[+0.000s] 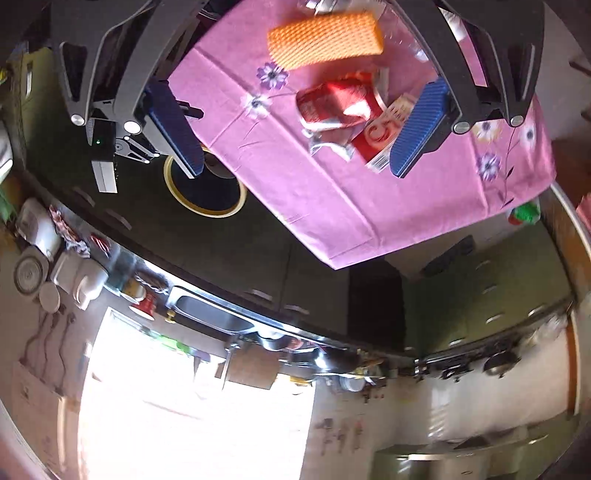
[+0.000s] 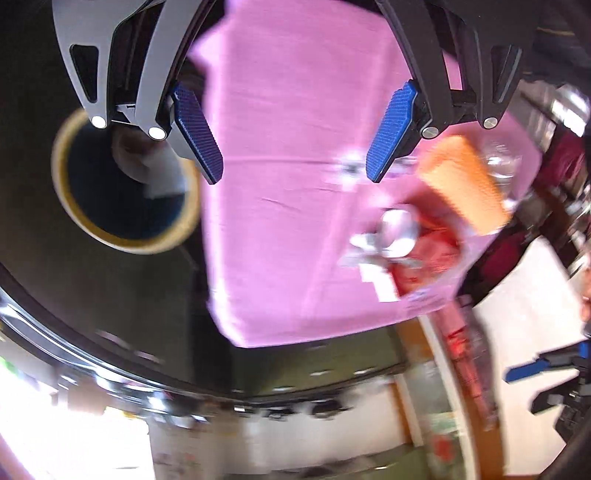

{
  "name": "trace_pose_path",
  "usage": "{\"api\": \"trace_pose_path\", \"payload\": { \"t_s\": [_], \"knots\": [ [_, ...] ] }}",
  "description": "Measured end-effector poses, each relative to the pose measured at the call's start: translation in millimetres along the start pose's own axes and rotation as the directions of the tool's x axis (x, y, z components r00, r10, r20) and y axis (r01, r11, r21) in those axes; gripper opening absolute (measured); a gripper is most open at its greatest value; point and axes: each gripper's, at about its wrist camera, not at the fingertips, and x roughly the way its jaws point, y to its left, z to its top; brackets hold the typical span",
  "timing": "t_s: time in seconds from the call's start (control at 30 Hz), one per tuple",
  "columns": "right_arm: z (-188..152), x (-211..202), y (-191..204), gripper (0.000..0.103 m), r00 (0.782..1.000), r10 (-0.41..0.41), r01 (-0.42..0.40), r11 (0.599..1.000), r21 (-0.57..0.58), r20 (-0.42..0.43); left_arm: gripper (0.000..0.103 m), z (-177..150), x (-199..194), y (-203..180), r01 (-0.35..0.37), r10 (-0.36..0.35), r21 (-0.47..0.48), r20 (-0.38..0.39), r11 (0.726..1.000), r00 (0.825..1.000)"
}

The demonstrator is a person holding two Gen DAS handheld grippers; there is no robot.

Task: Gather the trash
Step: 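Move the right gripper to the clear plastic water bottle and grasp it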

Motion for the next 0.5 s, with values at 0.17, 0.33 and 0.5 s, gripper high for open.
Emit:
{"api": "trace_pose_path", "payload": {
  "t_s": [0.17, 0.33, 0.5],
  "knots": [
    [26, 32, 74, 0.081, 0.991, 0.131, -0.135, 0.965, -0.224, -0.035, 0.096, -51, -34, 57, -0.069, 0.073, -0.134, 0.023, 0.989, 0.997],
    [52, 63, 123, 0.082, 0.968, 0.213, -0.245, 0.916, -0.317, -0.131, 0.096, -91, -64, 95, -0.082, 0.096, -0.241, 0.05, 0.967, 0.994],
    [42, 68, 179, 0.077, 0.881, 0.394, -0.462, 0.835, -0.297, -0.263, 0.096, -117, -79, 120, -0.149, 0.168, -0.299, 0.039, 0.943, 0.985]
  ]
}}
